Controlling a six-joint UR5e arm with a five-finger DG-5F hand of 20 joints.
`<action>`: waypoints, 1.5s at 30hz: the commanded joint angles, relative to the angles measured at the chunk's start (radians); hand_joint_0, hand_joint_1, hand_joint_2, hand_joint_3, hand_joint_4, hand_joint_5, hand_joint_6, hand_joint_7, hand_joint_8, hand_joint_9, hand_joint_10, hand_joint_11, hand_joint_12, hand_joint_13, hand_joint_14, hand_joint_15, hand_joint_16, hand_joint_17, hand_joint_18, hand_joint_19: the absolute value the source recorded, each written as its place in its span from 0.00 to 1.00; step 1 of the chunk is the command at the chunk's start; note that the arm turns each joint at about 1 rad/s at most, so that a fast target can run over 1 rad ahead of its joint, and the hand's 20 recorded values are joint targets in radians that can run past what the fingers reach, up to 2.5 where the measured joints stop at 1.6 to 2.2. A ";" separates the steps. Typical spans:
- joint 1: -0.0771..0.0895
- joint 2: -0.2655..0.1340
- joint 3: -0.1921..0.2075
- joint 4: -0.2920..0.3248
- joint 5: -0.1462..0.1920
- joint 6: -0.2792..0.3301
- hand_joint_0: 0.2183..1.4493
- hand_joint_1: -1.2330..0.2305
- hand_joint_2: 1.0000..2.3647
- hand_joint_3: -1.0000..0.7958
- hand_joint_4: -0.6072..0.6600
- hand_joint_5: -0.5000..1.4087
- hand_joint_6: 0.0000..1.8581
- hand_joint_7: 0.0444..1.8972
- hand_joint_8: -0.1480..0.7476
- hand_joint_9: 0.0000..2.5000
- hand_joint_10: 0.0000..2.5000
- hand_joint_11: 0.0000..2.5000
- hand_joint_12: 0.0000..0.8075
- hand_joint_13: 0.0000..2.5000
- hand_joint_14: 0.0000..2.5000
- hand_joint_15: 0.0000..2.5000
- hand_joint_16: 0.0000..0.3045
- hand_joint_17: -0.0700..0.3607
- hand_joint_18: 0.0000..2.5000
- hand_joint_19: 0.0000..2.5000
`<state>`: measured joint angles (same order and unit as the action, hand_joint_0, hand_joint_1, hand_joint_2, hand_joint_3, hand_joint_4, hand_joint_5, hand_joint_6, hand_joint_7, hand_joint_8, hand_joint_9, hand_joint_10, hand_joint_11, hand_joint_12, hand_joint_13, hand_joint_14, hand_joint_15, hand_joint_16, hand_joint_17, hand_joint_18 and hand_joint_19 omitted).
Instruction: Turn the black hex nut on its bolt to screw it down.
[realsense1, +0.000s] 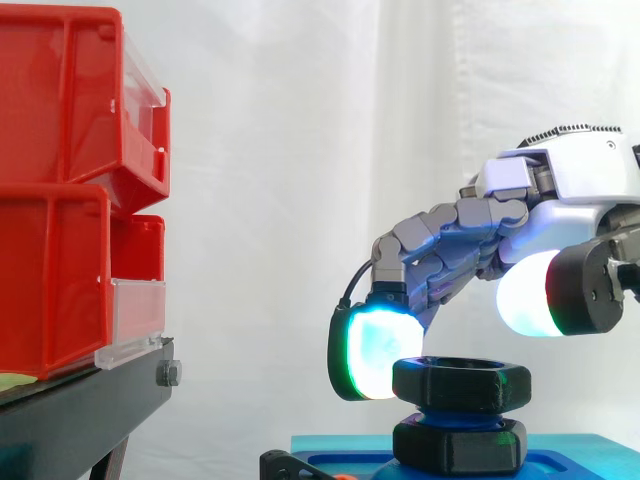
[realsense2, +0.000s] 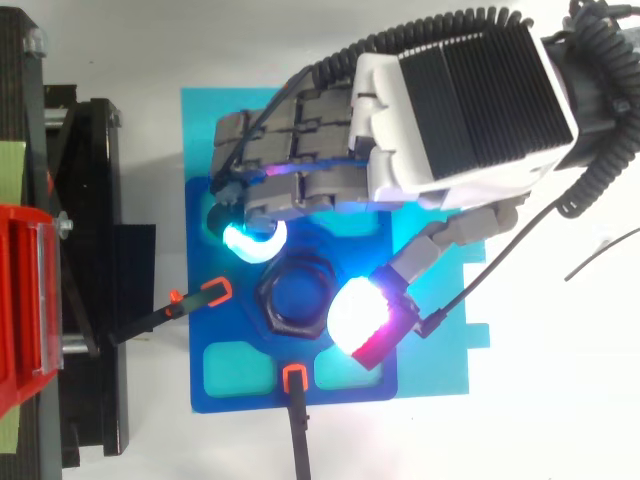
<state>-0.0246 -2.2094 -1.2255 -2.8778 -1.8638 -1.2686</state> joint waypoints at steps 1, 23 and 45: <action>-0.011 -0.001 0.000 0.000 -0.014 0.000 0.26 0.58 0.00 0.28 0.77 0.16 0.27 0.52 0.52 0.18 0.00 0.11 0.42 0.20 0.00 0.05 0.15 0.40 0.25 0.14; 0.061 -0.003 0.003 0.086 0.041 0.000 0.19 0.67 0.00 0.28 0.77 0.16 0.27 0.50 0.55 0.17 0.00 0.10 0.46 0.21 0.00 0.05 0.17 0.44 0.27 0.14; 0.097 -0.003 0.003 0.040 0.074 -0.011 0.17 0.41 0.00 0.28 0.75 0.15 0.27 0.48 0.53 0.17 0.00 0.11 0.47 0.21 0.00 0.05 0.18 0.45 0.26 0.15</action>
<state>0.0719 -2.2118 -1.2226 -2.8388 -1.7901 -1.2708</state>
